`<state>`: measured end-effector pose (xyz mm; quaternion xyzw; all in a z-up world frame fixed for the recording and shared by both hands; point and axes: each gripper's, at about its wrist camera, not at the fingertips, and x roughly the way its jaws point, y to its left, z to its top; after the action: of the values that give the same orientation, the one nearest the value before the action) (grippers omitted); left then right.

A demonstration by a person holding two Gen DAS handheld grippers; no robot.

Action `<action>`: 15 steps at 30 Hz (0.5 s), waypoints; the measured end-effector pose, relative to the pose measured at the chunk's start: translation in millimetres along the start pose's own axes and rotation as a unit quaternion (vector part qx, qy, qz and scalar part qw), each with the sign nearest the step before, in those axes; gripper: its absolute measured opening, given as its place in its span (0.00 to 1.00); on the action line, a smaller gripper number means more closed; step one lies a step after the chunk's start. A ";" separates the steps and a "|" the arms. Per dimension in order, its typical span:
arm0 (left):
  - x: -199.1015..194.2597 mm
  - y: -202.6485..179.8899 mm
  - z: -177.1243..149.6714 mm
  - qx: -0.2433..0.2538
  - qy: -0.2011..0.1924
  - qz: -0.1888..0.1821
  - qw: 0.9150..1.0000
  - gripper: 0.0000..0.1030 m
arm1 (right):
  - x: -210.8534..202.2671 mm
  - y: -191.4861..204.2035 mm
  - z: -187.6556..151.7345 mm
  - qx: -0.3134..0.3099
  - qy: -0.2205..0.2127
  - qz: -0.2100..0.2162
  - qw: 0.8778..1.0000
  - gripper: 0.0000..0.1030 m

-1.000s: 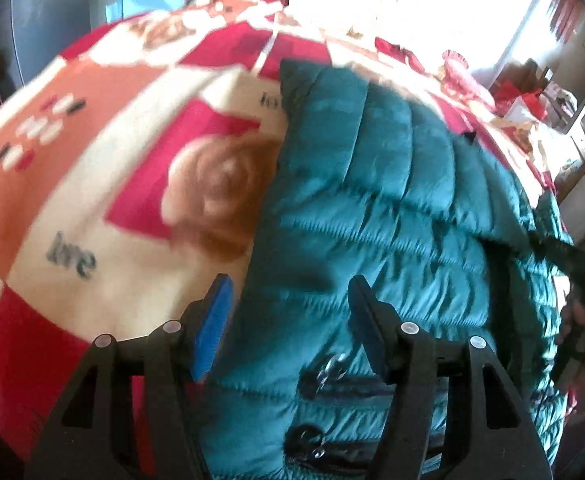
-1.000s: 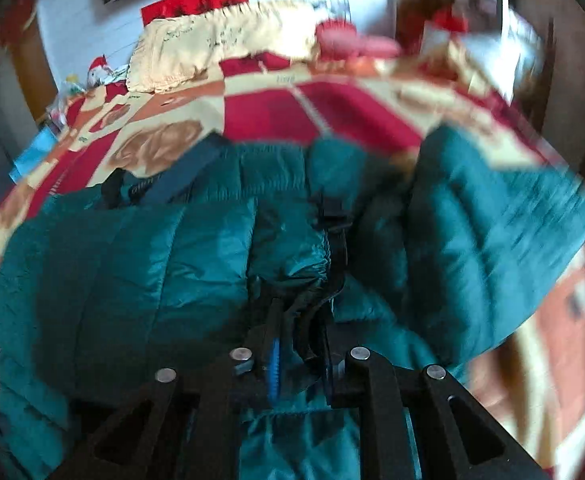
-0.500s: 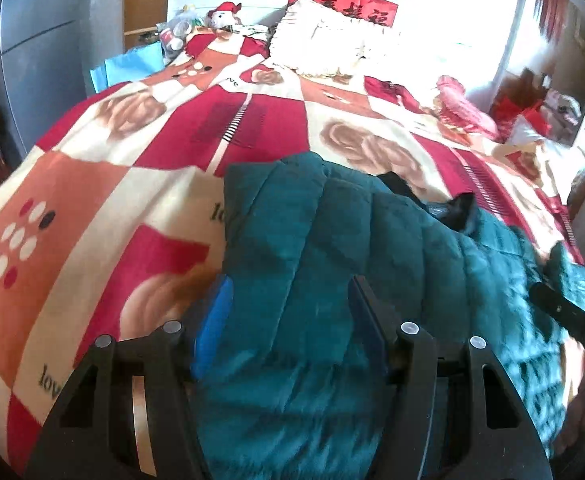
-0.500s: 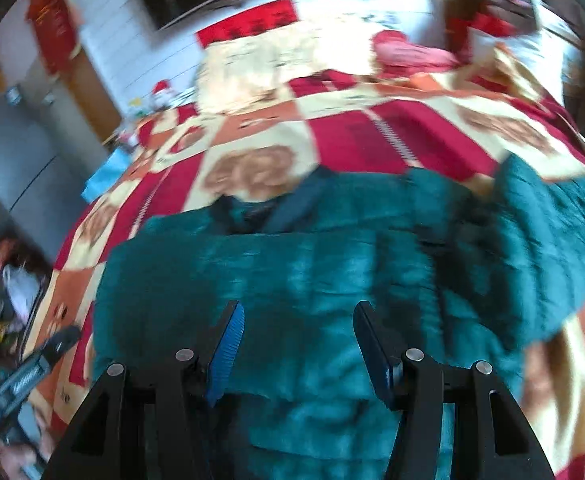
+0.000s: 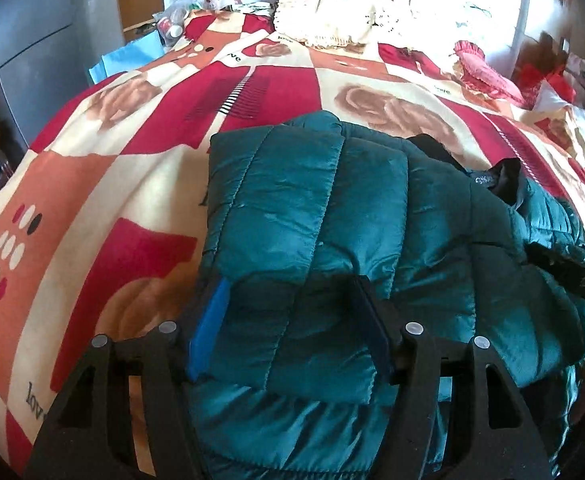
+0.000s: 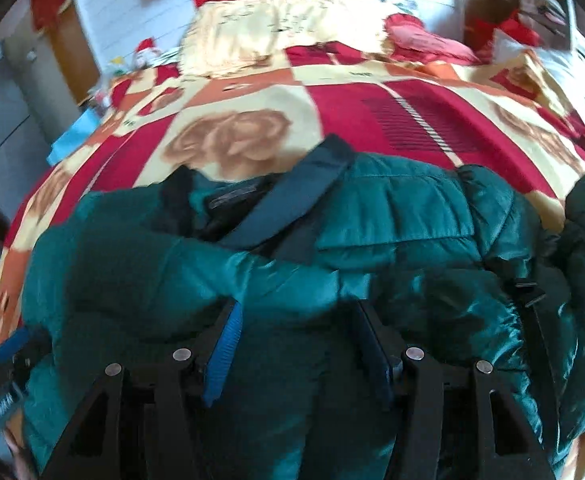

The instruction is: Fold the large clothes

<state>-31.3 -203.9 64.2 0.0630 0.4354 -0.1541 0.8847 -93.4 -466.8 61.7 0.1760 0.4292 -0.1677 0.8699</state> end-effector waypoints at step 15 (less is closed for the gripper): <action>0.6 0.4 -3.0 -0.007 -0.004 0.003 1.000 0.62 | -72.8 -25.8 -51.4 -0.010 -0.012 0.002 1.000 0.53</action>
<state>-33.1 -202.9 61.9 0.0574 0.4323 -0.1490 0.8875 -182.1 -456.2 86.9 0.1660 0.4197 -0.1643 0.8771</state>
